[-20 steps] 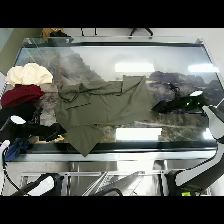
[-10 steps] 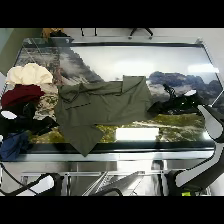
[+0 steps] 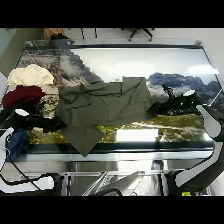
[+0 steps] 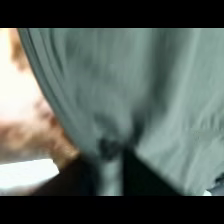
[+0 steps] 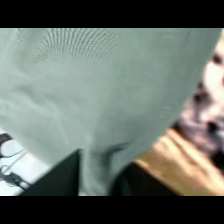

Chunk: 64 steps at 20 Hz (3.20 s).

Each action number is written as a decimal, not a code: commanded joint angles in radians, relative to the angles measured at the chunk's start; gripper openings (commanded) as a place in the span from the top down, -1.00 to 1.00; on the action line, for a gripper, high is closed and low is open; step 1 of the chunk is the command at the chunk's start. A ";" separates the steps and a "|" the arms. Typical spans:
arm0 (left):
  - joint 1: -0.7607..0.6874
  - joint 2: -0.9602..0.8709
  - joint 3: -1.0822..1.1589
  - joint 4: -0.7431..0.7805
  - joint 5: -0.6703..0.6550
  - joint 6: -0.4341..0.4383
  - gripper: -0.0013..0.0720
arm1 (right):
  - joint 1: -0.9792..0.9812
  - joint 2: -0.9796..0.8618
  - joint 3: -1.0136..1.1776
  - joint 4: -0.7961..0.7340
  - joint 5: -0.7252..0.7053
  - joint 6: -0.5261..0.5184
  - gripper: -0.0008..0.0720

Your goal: Fold the shirts.

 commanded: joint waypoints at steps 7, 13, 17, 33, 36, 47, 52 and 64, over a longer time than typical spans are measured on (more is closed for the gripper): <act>-0.016 0.078 0.259 -0.246 -0.210 0.082 0.94 | -0.002 0.095 0.134 0.034 0.184 0.041 0.93; 0.038 0.431 0.740 -0.619 -0.263 0.066 0.94 | -0.124 0.466 0.487 0.434 0.173 0.035 0.93; 0.134 0.592 1.140 -0.605 -0.220 0.059 0.94 | -0.262 0.729 0.660 0.418 -0.021 -0.022 0.93; -0.165 0.291 0.474 -0.333 -0.097 0.113 0.94 | -0.106 0.311 0.248 0.190 -0.050 -0.032 0.93; -0.185 0.034 0.488 -0.258 -0.011 0.126 0.94 | -0.087 0.108 0.238 0.158 -0.165 -0.033 0.93; -0.209 -0.389 0.965 -0.103 -0.176 -0.043 0.94 | -0.096 -0.122 0.410 0.195 -0.216 -0.054 0.93; -0.215 -0.383 0.946 0.045 -0.299 -0.132 0.94 | -0.098 -0.122 0.409 0.019 -0.155 0.010 0.93; -0.276 -0.383 0.828 0.177 -0.180 -0.176 0.93 | -0.096 -0.124 0.407 -0.048 -0.104 0.067 0.90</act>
